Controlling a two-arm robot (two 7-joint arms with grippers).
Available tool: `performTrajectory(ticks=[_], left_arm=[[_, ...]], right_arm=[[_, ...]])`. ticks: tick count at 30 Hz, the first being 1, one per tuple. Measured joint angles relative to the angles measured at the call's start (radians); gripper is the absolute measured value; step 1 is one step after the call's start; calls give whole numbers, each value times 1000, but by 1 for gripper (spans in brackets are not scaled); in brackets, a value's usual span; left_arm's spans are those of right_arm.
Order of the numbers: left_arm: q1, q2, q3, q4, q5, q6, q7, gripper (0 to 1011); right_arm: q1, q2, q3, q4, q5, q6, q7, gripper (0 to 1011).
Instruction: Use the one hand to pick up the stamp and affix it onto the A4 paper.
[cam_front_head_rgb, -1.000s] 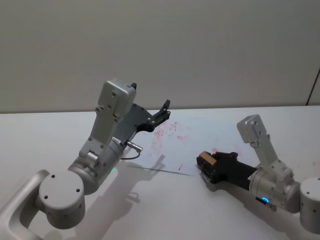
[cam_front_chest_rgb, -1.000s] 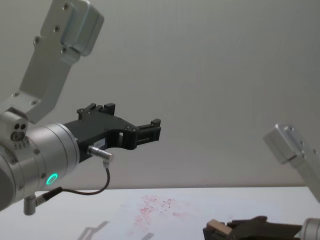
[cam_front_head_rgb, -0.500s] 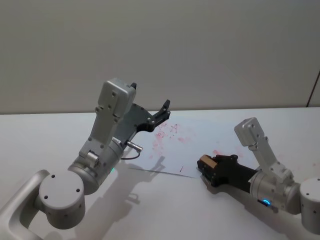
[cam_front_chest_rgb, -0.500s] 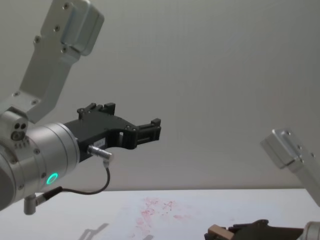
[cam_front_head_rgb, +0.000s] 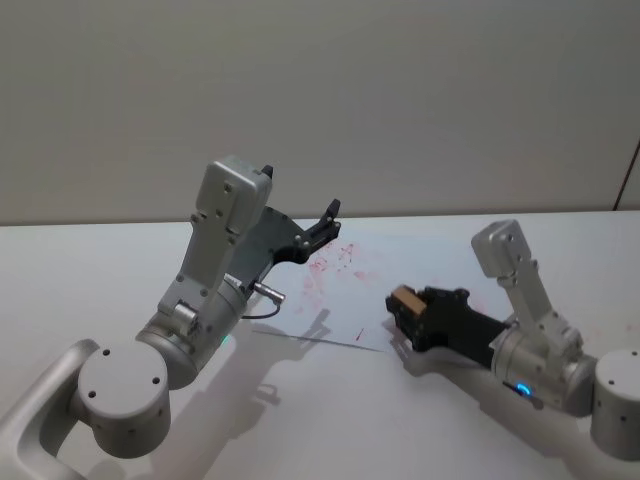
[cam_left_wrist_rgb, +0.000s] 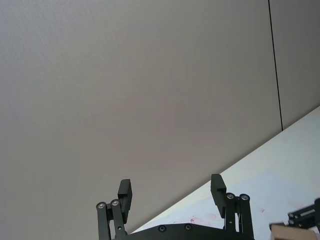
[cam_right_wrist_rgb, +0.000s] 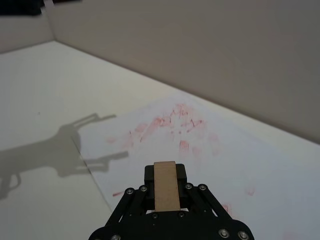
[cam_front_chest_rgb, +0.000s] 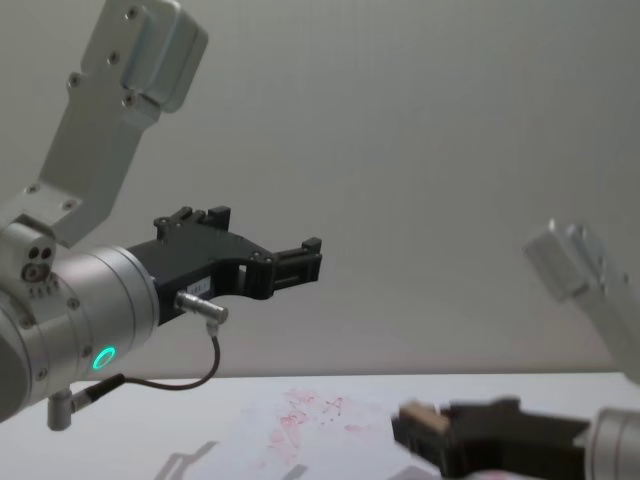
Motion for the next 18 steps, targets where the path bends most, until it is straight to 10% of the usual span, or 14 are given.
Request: performTrajectory(ticks=[18], left_arm=[[0,0,0,0,0,0,0,1001]], right_arm=[[-80,60,47,-221,158,-57,-103,219]])
